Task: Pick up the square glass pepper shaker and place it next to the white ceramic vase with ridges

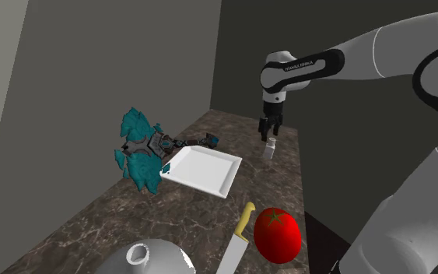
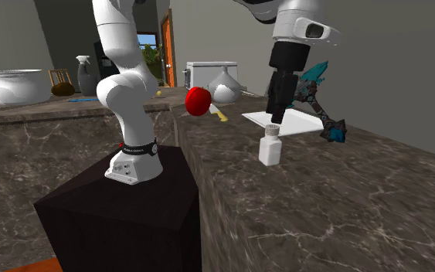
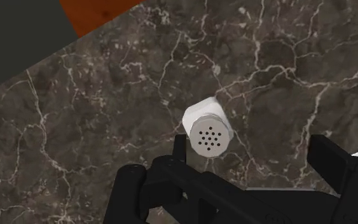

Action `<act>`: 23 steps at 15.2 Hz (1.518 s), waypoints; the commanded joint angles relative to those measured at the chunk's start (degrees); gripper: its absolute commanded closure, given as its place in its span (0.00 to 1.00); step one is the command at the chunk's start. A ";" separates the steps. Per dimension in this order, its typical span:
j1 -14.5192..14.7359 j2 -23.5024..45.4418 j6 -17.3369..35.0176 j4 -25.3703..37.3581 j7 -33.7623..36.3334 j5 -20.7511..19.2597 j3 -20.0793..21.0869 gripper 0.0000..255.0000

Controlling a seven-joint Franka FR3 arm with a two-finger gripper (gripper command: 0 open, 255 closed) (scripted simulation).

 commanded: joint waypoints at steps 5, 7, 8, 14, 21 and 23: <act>-0.72 7.56 2.76 3.39 -2.81 0.89 -0.92 0.00; -0.80 7.80 4.28 2.12 -2.82 0.87 -0.99 0.00; -0.85 7.94 5.04 1.49 -2.82 0.87 -1.03 0.00; -0.92 8.19 6.25 0.54 -2.84 0.87 -1.09 0.00; -0.92 8.19 6.23 0.55 -2.84 0.87 -1.09 1.00; -0.92 8.18 6.24 0.53 -2.84 0.87 -1.09 1.00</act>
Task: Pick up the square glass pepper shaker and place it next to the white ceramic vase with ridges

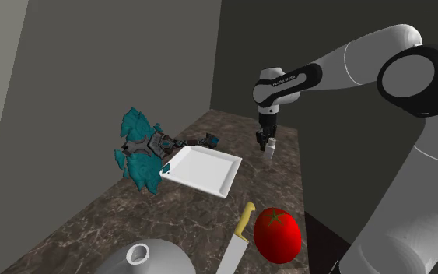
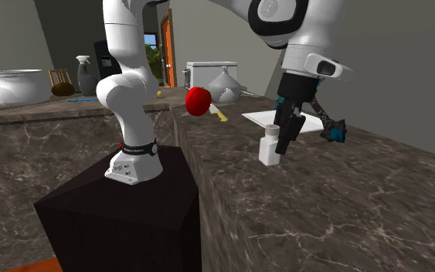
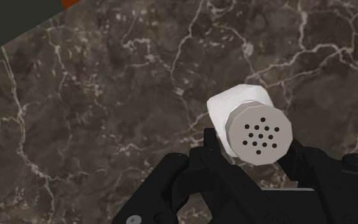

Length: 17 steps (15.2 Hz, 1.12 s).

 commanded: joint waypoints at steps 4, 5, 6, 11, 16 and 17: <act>-0.02 0.03 0.01 0.00 -0.01 -0.01 -0.02 1.00; -0.02 0.02 0.02 -0.02 0.00 -0.02 -0.02 1.00; 0.00 -0.28 -0.72 0.42 -0.02 -0.07 -0.01 1.00; 0.09 -1.60 -4.41 2.83 -0.14 -0.26 0.05 1.00; 0.18 -2.63 -8.13 5.55 -0.31 -0.40 0.12 1.00; 0.19 -2.80 -8.88 6.13 -0.35 -0.42 0.13 1.00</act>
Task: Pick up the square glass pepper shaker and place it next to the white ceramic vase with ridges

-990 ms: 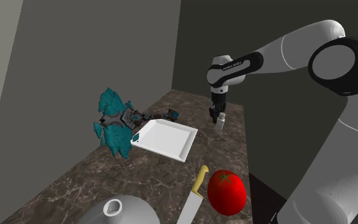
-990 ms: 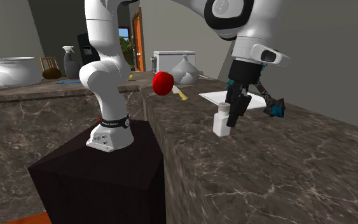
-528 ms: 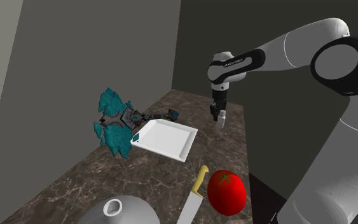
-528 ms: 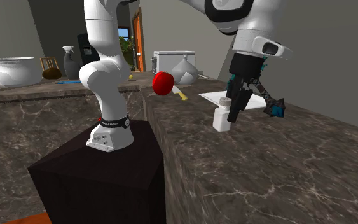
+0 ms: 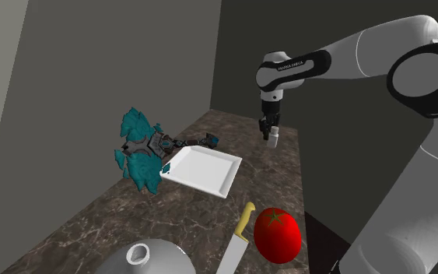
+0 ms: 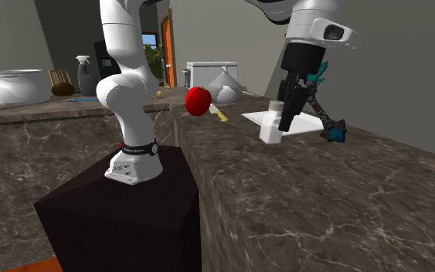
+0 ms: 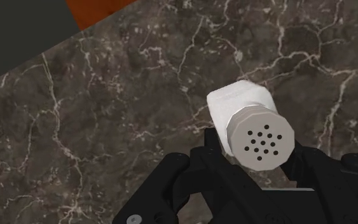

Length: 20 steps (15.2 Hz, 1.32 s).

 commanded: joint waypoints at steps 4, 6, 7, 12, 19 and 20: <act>0.10 -0.90 -3.94 3.04 -0.18 -0.10 0.10 1.00; 0.13 -1.10 -5.44 4.35 -0.29 -0.12 0.13 1.00; 0.14 -1.19 -6.20 5.02 -0.35 -0.12 0.14 1.00; 0.19 -1.41 -9.99 8.61 -0.67 -0.12 0.19 1.00; 0.23 -1.17 -15.39 14.27 -1.22 -0.03 0.23 1.00; 0.23 -1.08 -16.18 15.15 -1.31 -0.01 0.23 1.00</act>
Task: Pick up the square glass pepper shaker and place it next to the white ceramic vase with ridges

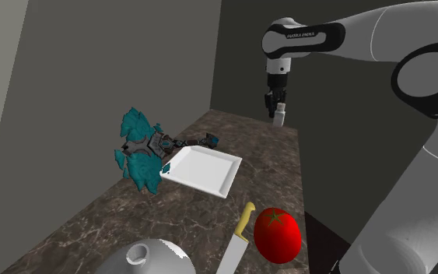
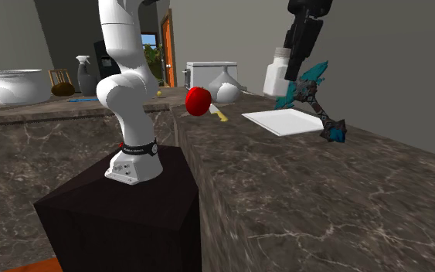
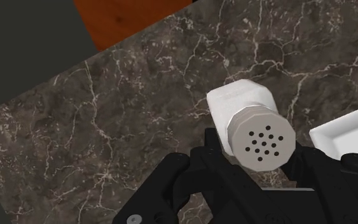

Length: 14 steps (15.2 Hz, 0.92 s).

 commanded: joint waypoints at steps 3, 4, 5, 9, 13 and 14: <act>-0.04 0.30 -3.11 3.41 -0.44 0.05 -0.04 1.00; -0.05 0.45 -3.91 4.36 -0.55 0.07 -0.05 1.00; -0.06 0.62 -4.72 5.33 -0.65 0.11 -0.06 1.00; -0.11 1.45 -8.00 9.44 -1.12 0.25 -0.10 1.00; -0.20 2.56 -11.39 13.95 -1.65 0.45 -0.19 1.00; -0.24 2.89 -12.26 15.15 -1.79 0.51 -0.21 1.00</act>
